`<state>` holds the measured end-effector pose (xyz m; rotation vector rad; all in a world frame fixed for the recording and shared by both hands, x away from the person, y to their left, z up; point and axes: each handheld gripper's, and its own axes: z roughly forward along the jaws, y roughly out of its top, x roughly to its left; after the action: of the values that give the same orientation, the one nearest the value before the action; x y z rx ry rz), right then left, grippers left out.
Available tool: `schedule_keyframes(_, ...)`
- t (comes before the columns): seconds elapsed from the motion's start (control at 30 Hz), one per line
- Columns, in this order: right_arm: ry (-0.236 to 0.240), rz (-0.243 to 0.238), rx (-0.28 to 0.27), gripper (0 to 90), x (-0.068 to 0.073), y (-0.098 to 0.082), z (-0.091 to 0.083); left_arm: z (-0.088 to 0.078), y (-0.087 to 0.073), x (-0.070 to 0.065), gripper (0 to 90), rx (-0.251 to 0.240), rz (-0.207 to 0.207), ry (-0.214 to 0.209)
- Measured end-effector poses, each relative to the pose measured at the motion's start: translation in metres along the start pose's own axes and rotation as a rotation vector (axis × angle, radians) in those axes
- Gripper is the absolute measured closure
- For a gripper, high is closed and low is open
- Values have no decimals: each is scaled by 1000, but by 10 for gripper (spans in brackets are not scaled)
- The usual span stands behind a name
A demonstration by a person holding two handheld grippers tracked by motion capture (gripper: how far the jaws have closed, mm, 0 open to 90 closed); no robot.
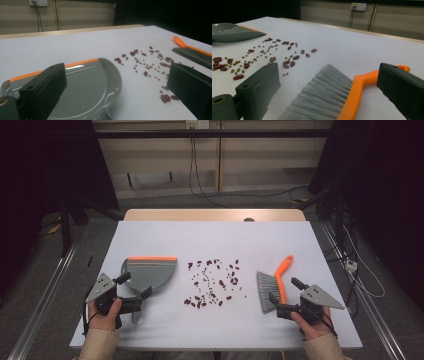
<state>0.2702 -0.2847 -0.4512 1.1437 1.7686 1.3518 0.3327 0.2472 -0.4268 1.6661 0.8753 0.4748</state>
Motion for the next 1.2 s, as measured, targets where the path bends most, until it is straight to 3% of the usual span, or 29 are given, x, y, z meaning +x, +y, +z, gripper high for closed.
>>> schedule_keyframes(0.7,-7,-6,11,40,-3,3,5,0,2,-1,23,-5,6,-7)
schedule_keyframes(0.97,-35,-9,38,38,-8,8,15,1,2,-1,23,-2,13,-12)
schedule_keyframes(1.2,-101,13,77,38,-20,15,25,1,2,-2,23,1,17,-14)
